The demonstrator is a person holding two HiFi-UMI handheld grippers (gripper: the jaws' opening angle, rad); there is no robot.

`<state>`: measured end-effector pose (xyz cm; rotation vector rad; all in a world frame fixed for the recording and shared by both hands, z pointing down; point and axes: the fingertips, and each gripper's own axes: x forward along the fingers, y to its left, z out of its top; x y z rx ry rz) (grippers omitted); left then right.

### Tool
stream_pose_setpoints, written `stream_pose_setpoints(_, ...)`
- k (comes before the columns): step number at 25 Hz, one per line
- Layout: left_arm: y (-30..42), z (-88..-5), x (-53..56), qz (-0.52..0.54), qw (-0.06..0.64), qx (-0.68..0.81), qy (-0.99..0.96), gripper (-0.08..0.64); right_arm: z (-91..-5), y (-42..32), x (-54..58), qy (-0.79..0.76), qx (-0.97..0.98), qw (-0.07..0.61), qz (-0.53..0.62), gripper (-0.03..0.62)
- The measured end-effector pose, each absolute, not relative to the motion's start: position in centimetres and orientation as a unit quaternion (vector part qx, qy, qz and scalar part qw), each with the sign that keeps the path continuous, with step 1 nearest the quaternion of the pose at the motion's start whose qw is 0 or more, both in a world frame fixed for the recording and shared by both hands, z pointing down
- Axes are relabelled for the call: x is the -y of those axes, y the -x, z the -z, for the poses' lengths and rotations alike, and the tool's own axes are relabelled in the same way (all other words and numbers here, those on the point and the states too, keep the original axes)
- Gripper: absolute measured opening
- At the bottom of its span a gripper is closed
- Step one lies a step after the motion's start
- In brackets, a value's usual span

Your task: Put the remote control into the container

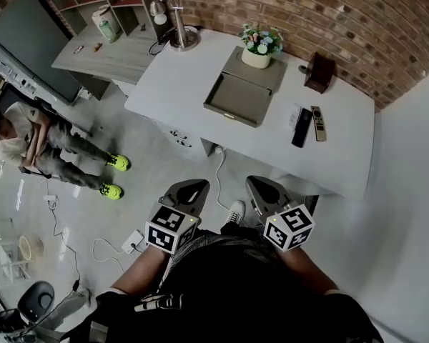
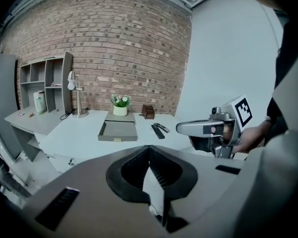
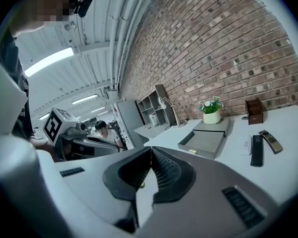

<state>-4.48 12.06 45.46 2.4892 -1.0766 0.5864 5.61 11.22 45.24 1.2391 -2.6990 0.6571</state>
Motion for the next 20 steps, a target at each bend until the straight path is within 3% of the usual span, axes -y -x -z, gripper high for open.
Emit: stream_pose_setpoints(20, -0.3, -45.3, -1.7, -0.232, 0.172, 0.356, -0.889, 0.005, -46.4, -10.4, -2.3, -0.429, 0.869, 0.042, -0.242, 0.009)
